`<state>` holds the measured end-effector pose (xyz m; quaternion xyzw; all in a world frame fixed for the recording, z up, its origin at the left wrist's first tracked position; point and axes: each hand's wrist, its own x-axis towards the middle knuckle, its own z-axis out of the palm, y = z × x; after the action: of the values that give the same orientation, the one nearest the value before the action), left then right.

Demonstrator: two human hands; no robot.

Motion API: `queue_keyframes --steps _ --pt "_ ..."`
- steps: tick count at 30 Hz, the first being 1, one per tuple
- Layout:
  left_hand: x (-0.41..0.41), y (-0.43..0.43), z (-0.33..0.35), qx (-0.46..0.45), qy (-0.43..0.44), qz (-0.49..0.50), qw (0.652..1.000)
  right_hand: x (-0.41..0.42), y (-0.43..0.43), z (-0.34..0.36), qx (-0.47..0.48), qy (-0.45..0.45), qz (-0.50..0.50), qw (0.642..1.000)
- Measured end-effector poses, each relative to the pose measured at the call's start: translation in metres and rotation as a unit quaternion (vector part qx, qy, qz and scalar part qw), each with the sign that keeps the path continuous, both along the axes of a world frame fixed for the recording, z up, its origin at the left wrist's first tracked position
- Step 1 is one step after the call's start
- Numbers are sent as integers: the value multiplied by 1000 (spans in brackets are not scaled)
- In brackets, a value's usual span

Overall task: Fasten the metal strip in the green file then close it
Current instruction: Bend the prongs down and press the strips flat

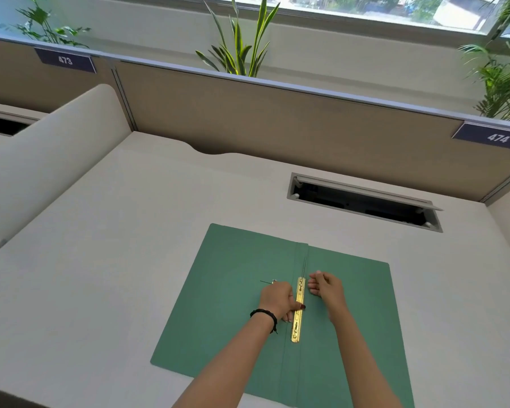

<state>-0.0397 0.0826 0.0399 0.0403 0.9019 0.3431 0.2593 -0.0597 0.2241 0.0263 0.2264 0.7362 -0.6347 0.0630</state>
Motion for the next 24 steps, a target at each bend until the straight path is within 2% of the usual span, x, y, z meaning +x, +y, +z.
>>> queue_keyframes --steps 5,12,16,21,24 --pt "6 -1 1 46 -15 24 999 30 3 3 3 10 25 1000" --pt "17 -5 2 69 -12 36 997 62 -8 14 33 31 171 984" --pt "22 -6 1 75 1 8 997 77 -13 17 72 41 248 965" --pt "34 -5 -2 110 15 -2 994 93 -7 17 115 70 257 957" --pt "37 -5 -4 100 47 -6 994 104 -6 19 130 89 247 956"
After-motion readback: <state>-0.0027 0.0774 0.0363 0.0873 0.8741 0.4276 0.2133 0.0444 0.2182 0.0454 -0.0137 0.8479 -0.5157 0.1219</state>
